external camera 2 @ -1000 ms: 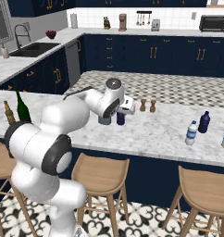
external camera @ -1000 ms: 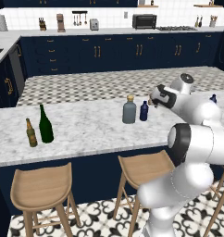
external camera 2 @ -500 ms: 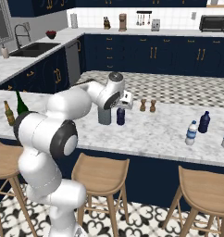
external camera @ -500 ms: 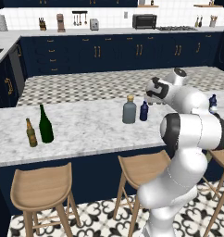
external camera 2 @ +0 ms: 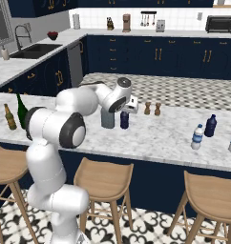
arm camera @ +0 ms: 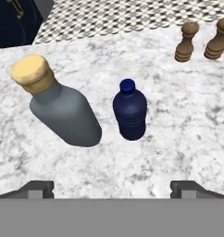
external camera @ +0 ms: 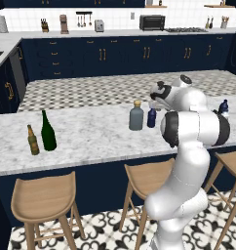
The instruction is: Move the plastic bottles in the middle to the plastics group, and the glass bottles in the middle to the glass group.
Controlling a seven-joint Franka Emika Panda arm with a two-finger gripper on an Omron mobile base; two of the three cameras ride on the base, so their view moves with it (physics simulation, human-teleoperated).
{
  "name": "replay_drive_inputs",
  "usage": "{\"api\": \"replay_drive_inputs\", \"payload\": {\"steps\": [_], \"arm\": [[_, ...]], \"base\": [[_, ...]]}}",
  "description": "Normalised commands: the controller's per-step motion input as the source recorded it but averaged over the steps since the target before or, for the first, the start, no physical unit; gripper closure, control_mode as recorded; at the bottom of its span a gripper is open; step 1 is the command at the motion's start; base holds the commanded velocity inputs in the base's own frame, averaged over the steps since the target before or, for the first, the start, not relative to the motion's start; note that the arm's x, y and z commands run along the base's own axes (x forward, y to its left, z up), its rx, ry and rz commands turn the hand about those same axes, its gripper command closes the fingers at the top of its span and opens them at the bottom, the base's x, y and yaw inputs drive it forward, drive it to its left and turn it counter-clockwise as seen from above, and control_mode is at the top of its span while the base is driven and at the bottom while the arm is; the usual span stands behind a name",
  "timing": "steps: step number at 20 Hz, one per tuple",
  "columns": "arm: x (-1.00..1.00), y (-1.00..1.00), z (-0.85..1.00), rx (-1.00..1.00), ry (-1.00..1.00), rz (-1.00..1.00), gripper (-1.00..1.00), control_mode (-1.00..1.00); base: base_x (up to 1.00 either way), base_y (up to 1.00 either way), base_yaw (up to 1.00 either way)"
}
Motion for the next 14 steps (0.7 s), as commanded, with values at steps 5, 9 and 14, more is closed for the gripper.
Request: {"api": "replay_drive_inputs", "payload": {"steps": [5, 9, 14], "arm": [[0.43, 0.01, -0.23, 0.01, 0.01, 0.00, -1.00, -1.00], [0.46, -0.03, -0.17, 0.00, 0.01, 0.01, -1.00, -1.00], [0.48, 0.00, -0.22, 0.02, 0.03, 0.00, -1.00, -1.00]], "base": [[0.00, 0.00, 0.00], [0.00, 0.00, 0.00], [0.00, 0.00, 0.00]]}}
